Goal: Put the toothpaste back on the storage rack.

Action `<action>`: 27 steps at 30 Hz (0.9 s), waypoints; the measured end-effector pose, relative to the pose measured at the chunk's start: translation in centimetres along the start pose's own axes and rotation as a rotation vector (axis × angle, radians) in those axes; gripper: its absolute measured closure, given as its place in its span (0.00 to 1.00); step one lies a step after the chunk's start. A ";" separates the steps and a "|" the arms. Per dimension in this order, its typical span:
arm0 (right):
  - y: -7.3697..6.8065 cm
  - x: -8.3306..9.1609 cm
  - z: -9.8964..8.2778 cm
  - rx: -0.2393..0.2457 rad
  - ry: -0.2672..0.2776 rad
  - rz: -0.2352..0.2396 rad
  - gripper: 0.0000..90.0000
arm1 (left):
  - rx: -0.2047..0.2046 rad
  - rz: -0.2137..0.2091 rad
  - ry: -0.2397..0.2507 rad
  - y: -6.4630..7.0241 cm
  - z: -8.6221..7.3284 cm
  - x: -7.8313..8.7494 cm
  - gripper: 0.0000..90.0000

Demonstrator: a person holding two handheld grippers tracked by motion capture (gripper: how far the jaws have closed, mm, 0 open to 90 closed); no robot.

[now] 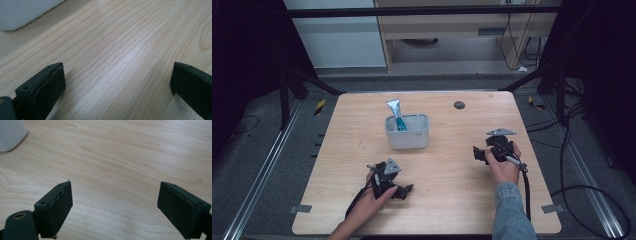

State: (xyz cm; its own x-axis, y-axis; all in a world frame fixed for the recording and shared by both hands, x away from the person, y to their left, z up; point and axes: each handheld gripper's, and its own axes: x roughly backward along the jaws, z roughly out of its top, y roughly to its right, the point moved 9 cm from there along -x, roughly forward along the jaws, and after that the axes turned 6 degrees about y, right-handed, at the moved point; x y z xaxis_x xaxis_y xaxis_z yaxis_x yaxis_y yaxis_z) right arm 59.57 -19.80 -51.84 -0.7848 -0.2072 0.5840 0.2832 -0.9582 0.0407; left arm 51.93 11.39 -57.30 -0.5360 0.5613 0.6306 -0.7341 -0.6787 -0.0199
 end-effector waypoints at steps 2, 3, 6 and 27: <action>0.0 -0.2 -0.3 -0.025 0.004 0.007 0.15 | 0.000 0.000 0.000 0.0 0.0 0.0 0.00; 0.1 -0.3 -0.5 -0.029 0.006 0.006 0.15 | 0.000 0.000 0.000 0.0 0.0 0.0 0.00; 0.0 -0.5 -1.0 -0.043 0.004 0.011 0.15 | 0.000 0.000 0.000 0.0 0.0 0.0 0.00; -1.2 -2.9 -2.9 -0.085 -0.022 0.022 0.14 | 0.000 0.000 0.000 0.0 0.0 0.0 0.00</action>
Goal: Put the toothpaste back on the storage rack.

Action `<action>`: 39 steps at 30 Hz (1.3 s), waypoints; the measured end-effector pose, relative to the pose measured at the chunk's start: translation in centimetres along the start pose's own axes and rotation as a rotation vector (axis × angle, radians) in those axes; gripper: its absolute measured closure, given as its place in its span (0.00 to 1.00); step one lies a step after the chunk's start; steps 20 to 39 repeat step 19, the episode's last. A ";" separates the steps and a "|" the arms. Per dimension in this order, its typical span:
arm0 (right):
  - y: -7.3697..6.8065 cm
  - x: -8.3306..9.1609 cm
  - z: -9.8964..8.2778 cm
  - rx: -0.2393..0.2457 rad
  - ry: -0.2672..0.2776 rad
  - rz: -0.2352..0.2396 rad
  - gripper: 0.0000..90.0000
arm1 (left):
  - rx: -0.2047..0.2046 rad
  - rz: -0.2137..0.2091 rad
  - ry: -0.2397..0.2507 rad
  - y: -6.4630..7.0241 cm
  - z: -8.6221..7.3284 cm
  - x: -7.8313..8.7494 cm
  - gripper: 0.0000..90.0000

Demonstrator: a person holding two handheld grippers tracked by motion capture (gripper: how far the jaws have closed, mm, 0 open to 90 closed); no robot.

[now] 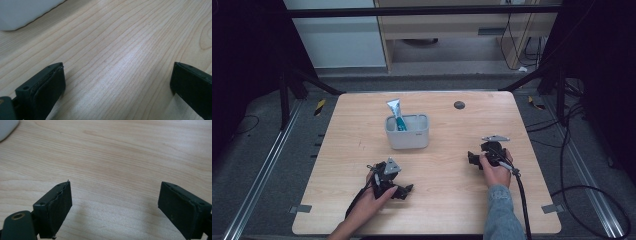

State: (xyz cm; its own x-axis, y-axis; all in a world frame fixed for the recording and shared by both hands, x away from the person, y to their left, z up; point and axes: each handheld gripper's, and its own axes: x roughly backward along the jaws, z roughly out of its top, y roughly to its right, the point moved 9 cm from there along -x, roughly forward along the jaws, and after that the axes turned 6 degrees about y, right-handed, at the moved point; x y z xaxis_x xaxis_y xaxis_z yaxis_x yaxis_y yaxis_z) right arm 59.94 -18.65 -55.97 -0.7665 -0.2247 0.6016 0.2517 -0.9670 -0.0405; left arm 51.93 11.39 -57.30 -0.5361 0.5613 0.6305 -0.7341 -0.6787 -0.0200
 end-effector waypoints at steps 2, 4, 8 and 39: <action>0.2 -0.1 -0.4 -0.007 -0.008 -0.002 0.13 | 0.000 0.000 0.000 0.0 0.0 0.0 0.00; 0.4 -0.2 -0.7 -0.004 -0.014 -0.009 0.13 | -0.002 0.000 0.000 0.0 0.0 0.0 0.00; 0.7 -0.3 -0.9 -0.012 0.015 -0.029 0.13 | 0.000 0.000 0.000 0.0 0.0 0.0 0.00; 0.5 -0.6 -1.3 -0.004 -0.010 -0.073 0.00 | 0.001 0.001 0.000 0.0 0.0 0.0 0.00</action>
